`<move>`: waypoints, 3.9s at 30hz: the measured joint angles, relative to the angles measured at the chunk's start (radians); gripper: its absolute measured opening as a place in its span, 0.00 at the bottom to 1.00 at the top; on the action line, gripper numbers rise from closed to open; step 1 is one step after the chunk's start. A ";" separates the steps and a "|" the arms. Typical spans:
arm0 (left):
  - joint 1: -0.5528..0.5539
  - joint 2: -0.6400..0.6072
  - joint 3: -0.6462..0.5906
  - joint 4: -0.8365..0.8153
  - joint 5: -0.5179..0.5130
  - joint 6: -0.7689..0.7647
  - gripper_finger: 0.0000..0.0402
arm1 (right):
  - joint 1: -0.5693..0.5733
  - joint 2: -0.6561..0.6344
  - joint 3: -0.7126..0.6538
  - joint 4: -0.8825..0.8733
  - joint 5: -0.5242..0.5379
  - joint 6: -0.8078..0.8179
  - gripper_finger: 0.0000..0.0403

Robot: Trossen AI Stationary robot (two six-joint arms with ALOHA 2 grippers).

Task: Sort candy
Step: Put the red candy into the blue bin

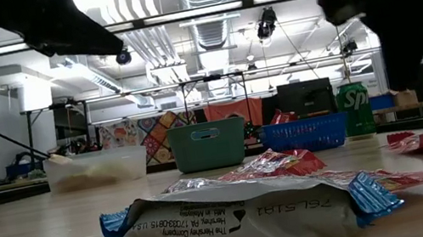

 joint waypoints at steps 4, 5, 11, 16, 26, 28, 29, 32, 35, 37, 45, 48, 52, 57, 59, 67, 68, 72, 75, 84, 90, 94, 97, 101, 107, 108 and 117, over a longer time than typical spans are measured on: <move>0.000 0.000 0.000 0.032 0.040 0.014 0.27 | -0.110 -0.089 0.000 0.035 0.057 -0.252 0.43; 0.000 0.000 0.000 0.044 0.046 0.030 0.26 | -0.136 -0.115 -0.001 0.062 0.081 -0.318 0.43; 0.000 -0.003 0.000 0.066 0.153 0.114 0.21 | -0.323 -0.258 -0.072 0.257 -0.137 -0.544 0.40; 0.002 -0.029 0.000 0.058 0.189 0.161 0.18 | -0.361 -0.267 -0.148 0.250 -0.421 -0.265 0.35; 0.002 -0.034 0.000 0.059 0.130 0.159 0.11 | -0.168 -0.182 -0.171 0.079 -0.353 0.114 0.33; 0.002 -0.034 0.000 0.059 0.129 0.155 0.11 | -0.144 -0.153 -0.171 0.086 -0.348 0.135 0.35; 0.002 -0.034 0.000 0.059 0.127 0.151 0.11 | -0.132 -0.138 -0.171 0.090 -0.343 0.144 0.36; 0.002 -0.034 0.000 0.053 0.115 0.135 0.11 | -0.096 -0.086 -0.162 0.091 -0.330 0.183 0.41; 0.002 -0.034 0.000 0.013 0.115 0.101 0.11 | -0.069 -0.039 -0.140 0.092 -0.322 0.209 0.48; 0.002 -0.034 0.000 -0.014 0.114 0.077 0.11 | -0.058 -0.009 -0.125 0.094 -0.307 0.221 0.52; 0.002 -0.034 -0.002 -0.048 0.109 0.043 0.11 | -0.051 0.094 -0.093 0.129 -0.219 0.217 0.57; 0.002 -0.034 -0.002 -0.048 0.109 0.044 0.11 | -0.052 0.130 -0.093 0.159 -0.216 0.212 0.55; 0.002 -0.034 -0.006 -0.051 0.109 0.044 0.11 | -0.052 0.160 -0.091 0.167 -0.217 0.196 0.47; 0.002 -0.034 -0.013 -0.049 0.108 0.024 0.11 | -0.051 0.162 -0.092 0.172 -0.181 0.194 0.30; 0.002 -0.034 -0.013 -0.049 0.108 0.017 0.11 | -0.051 0.154 -0.094 0.178 -0.159 0.172 0.23; 0.002 -0.034 -0.013 -0.047 0.108 -0.028 0.11 | -0.052 0.055 -0.096 0.195 -0.106 0.099 0.04; 0.002 -0.034 -0.013 -0.046 0.108 -0.028 0.11 | -0.052 0.041 -0.096 0.196 -0.105 0.085 0.04; 0.002 -0.031 -0.013 -0.045 0.107 -0.031 0.11 | -0.051 -0.023 -0.096 0.239 -0.063 0.015 0.04; 0.002 -0.029 -0.013 -0.036 0.106 -0.037 0.11 | -0.053 -0.065 -0.096 0.287 -0.029 -0.031 0.03; 0.002 -0.029 -0.013 -0.002 0.105 -0.054 0.11 | -0.188 -0.206 -0.096 0.346 0.142 -0.248 0.03; 0.002 -0.029 -0.013 0.000 0.105 -0.062 0.11 | -0.425 -0.222 -0.096 0.302 0.192 -0.397 0.03; 0.003 -0.029 -0.013 0.000 0.100 -0.055 0.11 | -0.605 -0.206 -0.096 0.261 0.228 -0.473 0.03; 0.003 -0.030 -0.013 0.000 0.080 -0.056 0.11 | -0.697 -0.193 -0.095 0.275 0.225 -0.544 0.03; 0.003 -0.031 -0.013 0.000 0.079 -0.065 0.11 | -0.751 -0.165 -0.099 0.271 0.213 -0.588 0.03; 0.017 -0.032 -0.005 0.004 0.075 -0.054 0.11 | -0.751 -0.148 -0.107 0.276 0.187 -0.623 0.12; 0.018 -0.032 -0.005 0.005 0.063 -0.052 0.11 | -0.751 -0.148 -0.108 0.281 0.187 -0.623 0.14; 0.022 -0.027 -0.004 0.037 0.030 -0.065 0.11 | -0.750 -0.149 -0.108 0.376 0.179 -0.675 0.28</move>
